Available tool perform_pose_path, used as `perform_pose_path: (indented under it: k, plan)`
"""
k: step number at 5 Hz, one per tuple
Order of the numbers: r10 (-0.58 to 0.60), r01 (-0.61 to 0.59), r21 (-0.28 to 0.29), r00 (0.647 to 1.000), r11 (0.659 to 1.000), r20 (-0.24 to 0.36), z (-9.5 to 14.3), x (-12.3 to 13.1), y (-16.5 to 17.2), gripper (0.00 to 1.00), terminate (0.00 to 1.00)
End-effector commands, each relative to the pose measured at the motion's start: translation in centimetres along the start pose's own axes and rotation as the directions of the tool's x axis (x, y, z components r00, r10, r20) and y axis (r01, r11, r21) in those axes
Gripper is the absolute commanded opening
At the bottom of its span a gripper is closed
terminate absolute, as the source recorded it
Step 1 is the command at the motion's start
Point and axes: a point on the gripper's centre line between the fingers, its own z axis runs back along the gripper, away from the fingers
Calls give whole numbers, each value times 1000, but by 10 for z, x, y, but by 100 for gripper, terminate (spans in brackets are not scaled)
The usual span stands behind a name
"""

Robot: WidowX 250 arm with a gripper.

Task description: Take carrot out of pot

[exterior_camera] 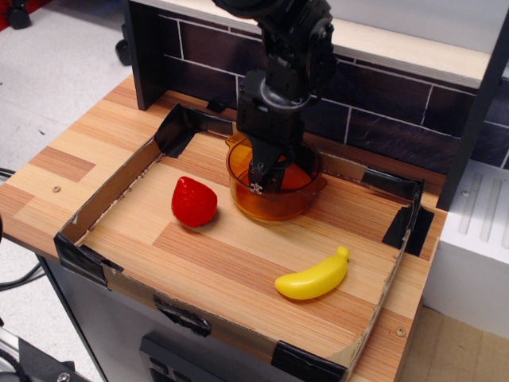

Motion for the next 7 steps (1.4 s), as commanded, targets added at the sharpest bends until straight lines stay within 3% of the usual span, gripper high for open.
perform_pose_path:
  k: [1, 3, 5, 6, 7]
  plan:
    - [-4, 3, -89, 1000, 996, -19, 26, 11, -2, 0, 0]
    - [-45, 30, -207, 997, 978, -66, 95, 32, -1, 0, 0]
    - [-236, 222, -180, 970, 958, -59, 95, 48, 42, 0, 0]
    - [-327, 317, -127, 942, 940, -68, 85, 52, 71, 0, 0]
    - [-406, 398, -116, 912, 910, -58, 72, 51, 97, 0, 0]
